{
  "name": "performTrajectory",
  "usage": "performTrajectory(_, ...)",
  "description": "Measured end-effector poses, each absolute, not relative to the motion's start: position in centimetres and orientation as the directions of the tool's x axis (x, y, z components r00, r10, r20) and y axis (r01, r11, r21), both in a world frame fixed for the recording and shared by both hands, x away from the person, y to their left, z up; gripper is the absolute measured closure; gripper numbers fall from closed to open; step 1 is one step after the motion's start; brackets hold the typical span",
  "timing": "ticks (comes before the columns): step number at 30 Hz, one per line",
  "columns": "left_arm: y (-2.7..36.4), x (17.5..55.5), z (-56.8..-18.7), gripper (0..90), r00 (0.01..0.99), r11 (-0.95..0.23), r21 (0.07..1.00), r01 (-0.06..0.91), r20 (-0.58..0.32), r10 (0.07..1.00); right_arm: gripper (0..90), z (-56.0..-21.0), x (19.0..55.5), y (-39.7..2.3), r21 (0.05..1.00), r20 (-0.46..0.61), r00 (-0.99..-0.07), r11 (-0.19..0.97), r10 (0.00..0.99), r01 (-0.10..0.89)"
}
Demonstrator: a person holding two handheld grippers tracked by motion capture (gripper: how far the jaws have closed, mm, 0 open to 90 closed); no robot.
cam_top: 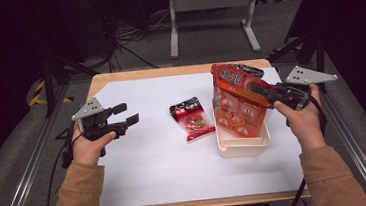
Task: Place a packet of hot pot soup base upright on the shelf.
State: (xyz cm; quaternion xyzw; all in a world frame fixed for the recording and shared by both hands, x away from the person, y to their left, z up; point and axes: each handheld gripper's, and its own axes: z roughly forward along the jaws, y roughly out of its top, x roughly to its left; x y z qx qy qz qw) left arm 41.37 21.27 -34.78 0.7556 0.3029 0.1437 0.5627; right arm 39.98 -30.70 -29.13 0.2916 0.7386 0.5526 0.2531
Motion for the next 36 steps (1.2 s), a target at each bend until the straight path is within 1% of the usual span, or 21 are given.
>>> performTrajectory(3,21.3,41.4,-34.9,30.4,0.768,-0.176,0.938,0.297,-0.126,0.628,89.3,-30.0,39.9,-30.6,0.966,-0.042,-0.705,0.208,0.708,0.152)
performTrajectory(7,21.2,41.6,-35.1,23.6,0.762,-0.181,0.933,0.311,-0.131,0.635,89.0,-30.5,39.6,-31.1,0.969,-0.027,-0.702,0.193,0.711,0.157)
performTrajectory(8,21.2,41.6,-35.1,21.3,0.762,-0.181,0.933,0.311,-0.131,0.635,89.0,-30.5,39.6,-31.1,0.969,-0.027,-0.702,0.193,0.711,0.157)
performTrajectory(9,21.0,41.6,-35.2,21.3,0.761,-0.184,0.931,0.315,-0.132,0.635,88.9,-30.5,39.5,-31.1,0.968,-0.026,-0.700,0.193,0.713,0.161)
performTrajectory(14,20.4,41.9,-35.5,12.4,0.762,-0.198,0.918,0.344,-0.150,0.630,88.1,-30.8,39.1,-31.3,0.966,-0.019,-0.695,0.193,0.719,0.173)
performTrajectory(16,20.3,41.9,-35.6,10.5,0.762,-0.199,0.917,0.347,-0.151,0.630,87.8,-30.8,39.0,-31.4,0.966,-0.016,-0.690,0.189,0.724,0.177)
performTrajectory(18,20.0,42.1,-35.7,8.4,0.760,-0.191,0.917,0.349,-0.158,0.631,87.4,-30.8,38.9,-31.4,0.965,-0.014,-0.687,0.189,0.726,0.180)
performTrajectory(19,19.6,42.2,-35.8,7.0,0.765,-0.174,0.918,0.356,-0.180,0.618,85.1,-30.8,38.9,-31.6,0.966,-0.004,-0.681,0.180,0.732,0.188)
performTrajectory(20,19.6,42.2,-35.8,5.5,0.765,-0.174,0.918,0.356,-0.180,0.618,85.1,-30.8,38.9,-31.6,0.966,-0.004,-0.681,0.180,0.732,0.188)
performTrajectory(21,19.5,42.3,-35.9,5.5,0.775,-0.181,0.920,0.347,-0.173,0.608,82.3,-30.8,38.8,-31.7,0.965,0.002,-0.676,0.175,0.737,0.193)
performTrajectory(22,19.4,42.3,-35.9,4.8,0.779,-0.186,0.922,0.340,-0.165,0.606,74.9,-30.8,38.7,-31.9,0.967,0.019,-0.669,0.158,0.743,0.202)
performTrajectory(23,19.3,42.3,-36.0,4.7,0.778,-0.191,0.924,0.331,-0.153,0.609,69.3,-30.8,38.7,-31.9,0.968,0.035,-0.666,0.142,0.745,0.209)
performTrajectory(24,19.1,42.3,-36.0,4.5,0.773,-0.181,0.923,0.338,-0.163,0.613,64.7,-30.8,38.6,-32.0,0.969,0.049,-0.667,0.126,0.744,0.211)
performTrajectory(27,18.9,42.3,-36.1,4.1,0.776,-0.176,0.926,0.335,-0.165,0.609,56.9,-30.7,38.2,-32.4,0.968,0.074,-0.665,0.106,0.743,0.226)
performTrajectory(29,18.7,42.2,-36.2,5.2,0.769,-0.180,0.925,0.334,-0.157,0.620,48.8,-30.7,37.8,-32.7,0.966,0.084,-0.658,0.102,0.748,0.239)
performTrajectory(30,18.7,42.2,-36.2,5.6,0.769,-0.180,0.925,0.334,-0.157,0.620,48.8,-30.7,37.8,-32.7,0.966,0.084,-0.658,0.102,0.748,0.239)
performTrajectory(32,18.6,42.3,-36.2,6.7,0.773,-0.189,0.927,0.323,-0.143,0.618,43.5,-30.7,37.4,-32.8,0.966,0.076,-0.647,0.106,0.759,0.237)
performTrajectory(36,18.3,42.3,-36.2,11.2,0.793,-0.189,0.928,0.322,-0.156,0.588,34.1,-30.7,36.8,-33.3,0.968,0.056,-0.623,0.110,0.781,0.225)
